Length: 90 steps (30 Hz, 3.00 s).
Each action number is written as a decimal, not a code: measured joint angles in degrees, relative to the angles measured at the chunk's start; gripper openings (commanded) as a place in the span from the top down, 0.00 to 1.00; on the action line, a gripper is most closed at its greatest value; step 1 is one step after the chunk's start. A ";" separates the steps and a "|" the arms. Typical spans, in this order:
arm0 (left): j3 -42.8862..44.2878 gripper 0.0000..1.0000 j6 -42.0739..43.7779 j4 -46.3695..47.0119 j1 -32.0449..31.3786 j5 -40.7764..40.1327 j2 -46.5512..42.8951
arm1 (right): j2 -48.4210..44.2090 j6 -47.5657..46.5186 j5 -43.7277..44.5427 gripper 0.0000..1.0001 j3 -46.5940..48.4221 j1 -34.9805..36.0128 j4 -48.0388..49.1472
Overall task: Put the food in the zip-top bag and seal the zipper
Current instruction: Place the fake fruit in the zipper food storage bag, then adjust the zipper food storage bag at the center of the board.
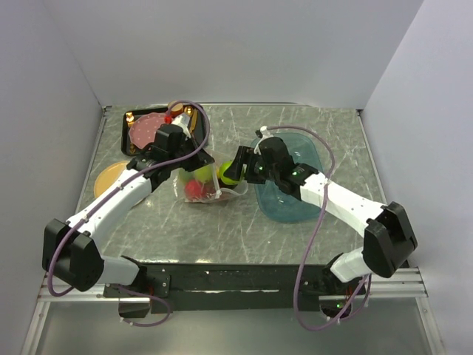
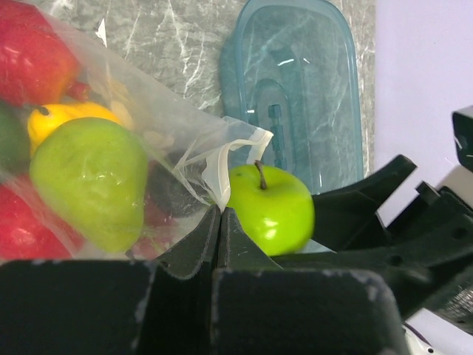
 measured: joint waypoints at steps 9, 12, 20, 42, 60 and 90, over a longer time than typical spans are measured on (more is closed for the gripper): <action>0.00 0.99 0.02 0.13 0.00 2.36 -0.04 | 5.97 -0.13 -1.88 0.45 2.51 1.07 1.92; 0.00 0.99 0.02 0.02 0.00 2.64 -0.17 | 9.62 -0.24 -2.78 0.27 4.90 1.46 2.58; -0.02 0.99 0.09 -0.50 0.00 2.12 -2.21 | 11.63 -0.66 -2.73 0.10 6.67 1.46 2.84; -0.02 0.99 0.07 -1.79 0.00 -2.12 -4.24 | 5.09 -1.11 -2.32 0.92 2.84 1.29 3.10; -2.47 0.99 0.00 -0.35 0.00 0.92 -3.67 | 1.64 0.04 -2.38 0.38 -2.73 -1.38 2.36; -6.01 0.99 -0.20 3.28 -0.24 6.95 -0.92 | 12.94 -5.49 2.93 0.79 6.12 -6.10 -3.65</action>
